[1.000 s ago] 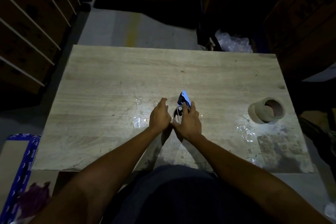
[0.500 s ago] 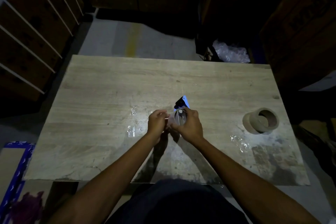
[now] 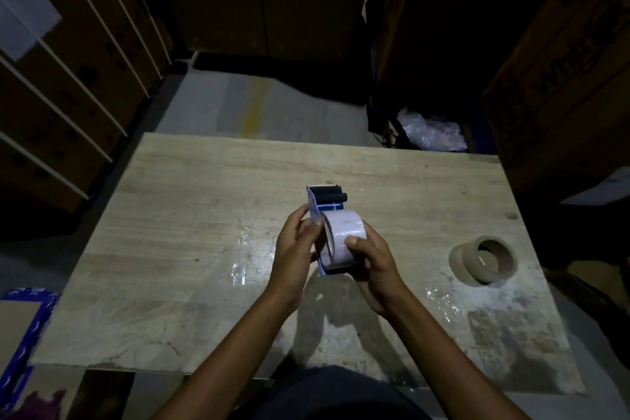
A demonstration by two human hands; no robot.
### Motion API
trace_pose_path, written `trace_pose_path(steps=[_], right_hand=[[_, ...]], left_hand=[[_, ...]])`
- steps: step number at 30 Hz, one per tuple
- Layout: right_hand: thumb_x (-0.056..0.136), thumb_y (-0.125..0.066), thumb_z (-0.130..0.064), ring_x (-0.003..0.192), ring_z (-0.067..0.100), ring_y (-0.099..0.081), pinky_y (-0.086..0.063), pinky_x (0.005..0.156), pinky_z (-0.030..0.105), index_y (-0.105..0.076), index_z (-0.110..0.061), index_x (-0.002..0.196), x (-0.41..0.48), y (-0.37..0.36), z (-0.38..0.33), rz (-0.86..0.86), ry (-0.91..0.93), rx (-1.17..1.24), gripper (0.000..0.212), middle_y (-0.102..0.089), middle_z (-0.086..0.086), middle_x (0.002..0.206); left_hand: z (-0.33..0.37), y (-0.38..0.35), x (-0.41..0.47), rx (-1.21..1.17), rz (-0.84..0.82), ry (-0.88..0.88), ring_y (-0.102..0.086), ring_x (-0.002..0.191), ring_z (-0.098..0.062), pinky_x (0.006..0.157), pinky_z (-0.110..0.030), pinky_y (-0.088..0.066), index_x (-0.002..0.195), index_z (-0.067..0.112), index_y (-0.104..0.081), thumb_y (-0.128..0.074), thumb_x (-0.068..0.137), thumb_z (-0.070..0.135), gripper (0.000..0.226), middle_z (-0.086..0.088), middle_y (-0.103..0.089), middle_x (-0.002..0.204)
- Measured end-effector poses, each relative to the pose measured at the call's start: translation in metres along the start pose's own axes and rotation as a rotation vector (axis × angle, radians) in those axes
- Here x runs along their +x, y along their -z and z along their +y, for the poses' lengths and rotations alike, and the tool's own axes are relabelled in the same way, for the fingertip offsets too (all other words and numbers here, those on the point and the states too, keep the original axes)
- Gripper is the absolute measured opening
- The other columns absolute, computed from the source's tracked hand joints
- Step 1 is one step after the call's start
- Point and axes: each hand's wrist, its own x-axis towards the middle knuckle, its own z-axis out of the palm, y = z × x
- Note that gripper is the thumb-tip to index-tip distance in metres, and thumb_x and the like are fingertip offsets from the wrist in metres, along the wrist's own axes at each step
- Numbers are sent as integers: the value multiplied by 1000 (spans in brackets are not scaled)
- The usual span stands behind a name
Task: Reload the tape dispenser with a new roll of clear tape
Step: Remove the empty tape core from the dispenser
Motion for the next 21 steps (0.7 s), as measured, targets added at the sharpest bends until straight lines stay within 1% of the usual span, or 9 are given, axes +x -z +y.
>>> trace_pose_path(steps=[2,4,6,9,11,13,16,18,21], right_hand=[[62,-71,-30,94,27,-70,-60,74,38,-65,-9,122,-1,-2,-8,-15,-63,191,64,-72,15,111],[46,-81,-29,89,27,-72,-61,70,37,-66,-5,119,-1,-4,-13,12,-134,346,78,-74,16,105],[35,-88,-33,95,30,-68,-56,80,40,-69,-5,116,1,-6,-17,-6,-179,471,88,-71,18,111],[48,-84,-35,116,34,-58,-44,104,42,-68,-8,123,2,-11,-24,-103,-189,609,81,-63,18,129],[56,-78,-35,126,35,-52,-34,114,45,-60,-8,132,5,-11,-27,-157,-178,687,83,-55,20,139],[61,-74,-36,128,35,-49,-34,115,44,-53,-7,138,5,-12,-29,-209,-180,738,85,-49,20,145],[63,-72,-37,134,36,-39,-23,120,44,-36,-6,150,5,-11,-32,-240,-191,751,99,-32,20,158],[61,-75,-37,132,35,-44,-28,117,44,-42,-6,147,5,-10,-35,-231,-171,717,97,-40,20,153],[52,-83,-37,116,32,-61,-44,106,42,-66,-8,126,3,-8,-40,-192,-137,558,81,-62,18,132]], left_hand=[[9,-3,-7,63,-4,-87,-70,108,-10,85,-32,-60,140,27,-53,-61,98,22,44,5,-69,124],[18,-6,-13,158,14,-169,-69,107,-9,84,-30,-60,143,28,-50,-67,93,27,53,4,-67,128],[26,-9,-18,271,55,-248,-68,106,-8,79,-25,-60,142,30,-49,-69,90,30,56,3,-65,129],[32,-15,-23,370,94,-326,-67,96,0,69,-15,-57,145,29,-47,-71,91,17,60,2,-66,123],[35,-19,-26,408,114,-367,-65,95,6,70,-11,-54,145,27,-47,-72,90,13,62,8,-66,117],[36,-21,-29,446,131,-413,-62,101,8,76,-7,-51,145,27,-48,-73,89,13,64,17,-65,114],[36,-23,-30,477,150,-450,-62,105,4,81,-9,-50,148,23,-47,-74,88,14,66,16,-66,117],[37,-25,-28,468,148,-454,-63,105,2,82,-12,-52,148,22,-47,-72,89,15,64,19,-68,115],[39,-23,-23,352,110,-419,-68,101,1,77,-14,-55,140,28,-55,-63,97,16,45,30,-71,107]])
